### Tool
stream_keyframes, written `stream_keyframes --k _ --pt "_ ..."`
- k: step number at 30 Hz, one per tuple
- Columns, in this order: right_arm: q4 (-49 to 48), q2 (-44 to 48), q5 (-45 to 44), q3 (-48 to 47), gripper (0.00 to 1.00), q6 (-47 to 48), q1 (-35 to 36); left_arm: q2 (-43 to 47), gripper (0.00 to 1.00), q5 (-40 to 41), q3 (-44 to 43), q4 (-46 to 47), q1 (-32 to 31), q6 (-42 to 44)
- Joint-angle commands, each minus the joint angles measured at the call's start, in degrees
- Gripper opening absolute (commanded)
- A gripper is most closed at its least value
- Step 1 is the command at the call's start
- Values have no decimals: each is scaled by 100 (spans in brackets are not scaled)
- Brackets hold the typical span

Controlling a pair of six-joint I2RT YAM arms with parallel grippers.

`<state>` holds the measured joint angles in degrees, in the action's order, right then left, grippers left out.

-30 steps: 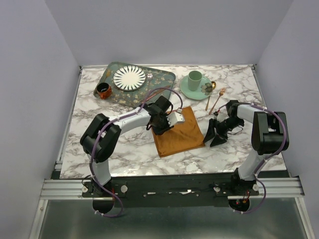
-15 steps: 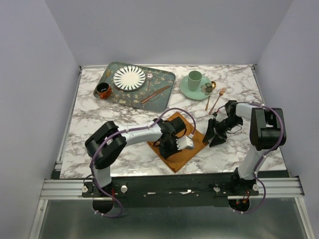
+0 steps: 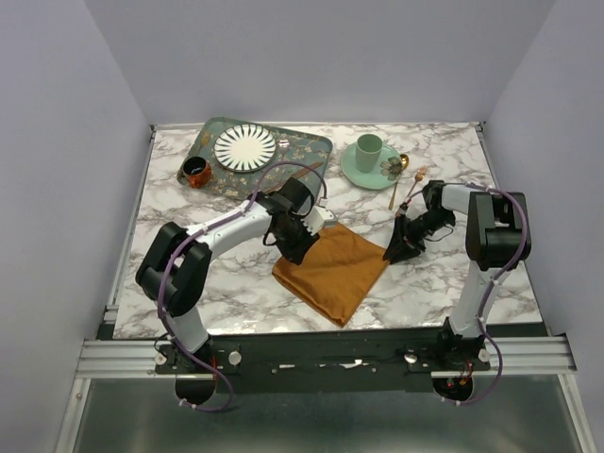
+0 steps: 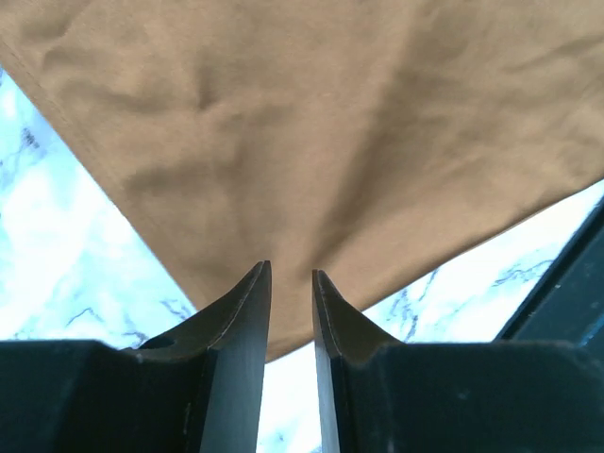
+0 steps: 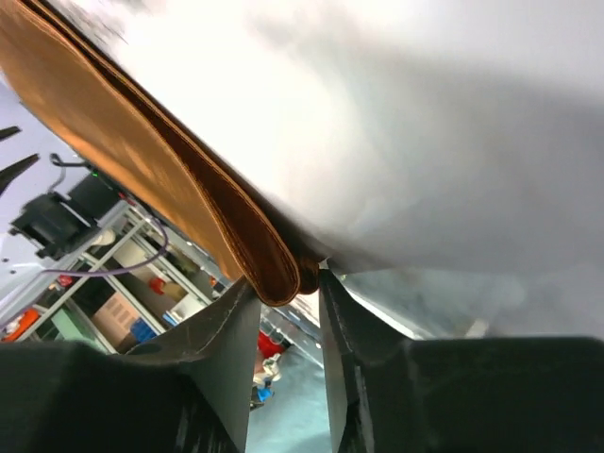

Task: Fold the napkin into a case and place the utensils inside
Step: Smooth out the lower triangle-folded napkin at the center of the board.

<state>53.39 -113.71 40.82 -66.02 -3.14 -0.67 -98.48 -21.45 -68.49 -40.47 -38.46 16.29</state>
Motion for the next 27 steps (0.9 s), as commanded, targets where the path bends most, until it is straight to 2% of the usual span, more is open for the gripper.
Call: stream_keyframes --k 1,9,11,13,15,19,23,24,25,26,27 --pt "-355 -353 58 -603 35 -64 214 -58 33 27 256 -14 137 313" --pt "-311 -880 146 -1850 34 15 708 -31 33 -122 679 311 145 111" --pt "-180 -995 198 -2089 38 67 778 4 36 -288 618 373 163 50" --pt "91 -969 242 -2345 47 190 770 283 39 -596 626 539 172 23" --pt "189 -663 225 -2311 54 269 726 565 42 -754 696 1013 154 -29" --pt "94 32 198 -1592 57 270 542 926 47 -755 627 1585 -21 -187" --pt "-354 314 137 -1029 47 51 366 760 49 -441 372 2147 -425 -758" --pt "-468 297 120 -949 41 -20 357 690 49 -352 293 2209 -548 -925" --pt "-670 271 137 -887 38 -99 365 550 49 -238 127 2262 -775 -1457" --pt "-750 236 259 -817 36 -239 365 497 48 381 73 2445 -943 -1715" --pt "-820 183 330 -799 33 -301 365 426 47 570 12 2482 -1084 -1978"
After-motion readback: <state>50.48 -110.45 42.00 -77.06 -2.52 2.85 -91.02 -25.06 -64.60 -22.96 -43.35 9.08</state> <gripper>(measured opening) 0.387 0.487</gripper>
